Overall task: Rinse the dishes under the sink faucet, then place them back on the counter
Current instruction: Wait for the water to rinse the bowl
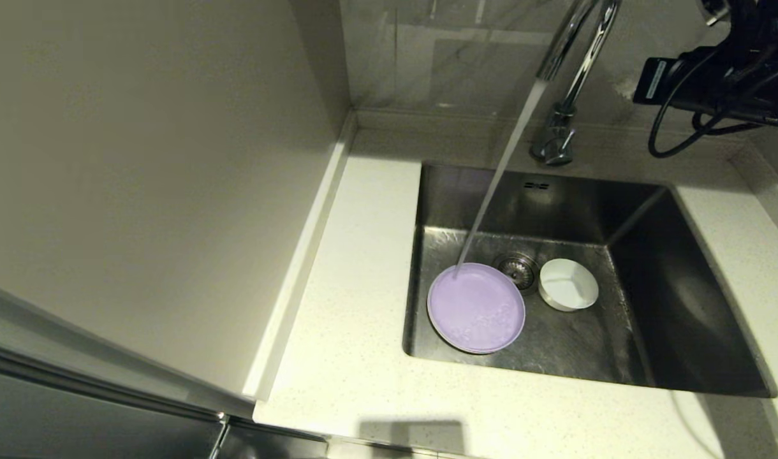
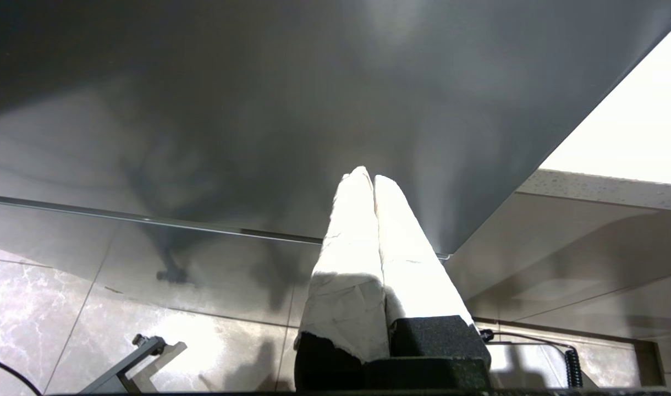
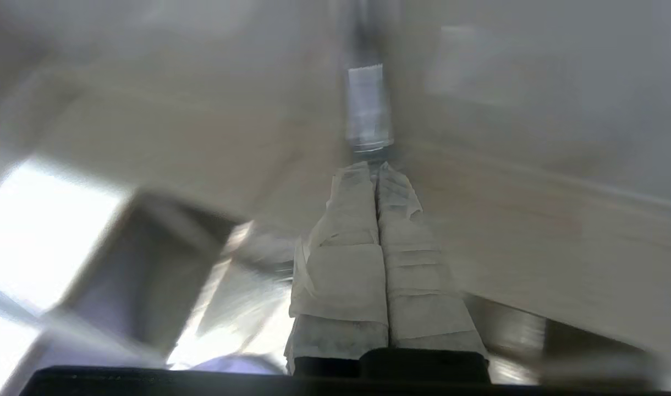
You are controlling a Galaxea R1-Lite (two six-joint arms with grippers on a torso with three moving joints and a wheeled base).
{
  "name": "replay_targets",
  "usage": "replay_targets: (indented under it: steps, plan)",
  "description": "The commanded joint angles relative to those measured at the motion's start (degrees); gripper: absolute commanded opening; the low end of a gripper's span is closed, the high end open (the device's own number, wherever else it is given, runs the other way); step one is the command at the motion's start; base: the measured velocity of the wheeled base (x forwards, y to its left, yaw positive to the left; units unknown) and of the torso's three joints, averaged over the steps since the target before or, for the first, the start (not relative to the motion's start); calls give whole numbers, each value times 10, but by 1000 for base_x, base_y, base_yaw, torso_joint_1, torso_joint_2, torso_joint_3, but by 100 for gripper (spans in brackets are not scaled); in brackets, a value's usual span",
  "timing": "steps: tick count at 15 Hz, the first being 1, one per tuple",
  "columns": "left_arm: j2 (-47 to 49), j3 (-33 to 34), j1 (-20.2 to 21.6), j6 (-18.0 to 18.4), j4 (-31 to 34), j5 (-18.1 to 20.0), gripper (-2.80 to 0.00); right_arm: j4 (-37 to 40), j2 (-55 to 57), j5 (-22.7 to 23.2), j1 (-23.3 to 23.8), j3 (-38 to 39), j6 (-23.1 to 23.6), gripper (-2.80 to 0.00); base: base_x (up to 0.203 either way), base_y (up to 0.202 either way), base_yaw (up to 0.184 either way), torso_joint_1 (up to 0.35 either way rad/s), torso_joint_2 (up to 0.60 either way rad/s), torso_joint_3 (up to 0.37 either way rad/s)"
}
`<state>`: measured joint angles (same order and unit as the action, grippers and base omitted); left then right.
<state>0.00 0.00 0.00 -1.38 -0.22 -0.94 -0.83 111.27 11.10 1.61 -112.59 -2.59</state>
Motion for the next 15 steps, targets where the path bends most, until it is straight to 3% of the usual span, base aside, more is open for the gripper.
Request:
replay_targets:
  steps: [1, 3, 7, 10, 13, 15]
  plan:
    - [-1, 0, 0, 0, 0, 0, -280, 2, -19, -86, 3, 3, 2, -280, 0, 0, 0, 0, 0, 0]
    - [-1, 0, 0, 0, 0, 0, -280, 40, -54, -169, 18, 39, 32, -280, 0, 0, 0, 0, 0, 0]
    - [-1, 0, 0, 0, 0, 0, -280, 68, -185, -239, 53, 243, 59, -280, 0, 0, 0, 0, 0, 0]
    - [-1, 0, 0, 0, 0, 0, -280, 37, -333, -217, 58, 458, 44, -280, 0, 0, 0, 0, 0, 0]
    - [-1, 0, 0, 0, 0, 0, -280, -61, -467, -170, 57, 698, 41, -280, 0, 0, 0, 0, 0, 0]
    - [-1, 0, 0, 0, 0, 0, -280, -76, -577, -141, 45, 795, 34, -280, 0, 0, 0, 0, 0, 0]
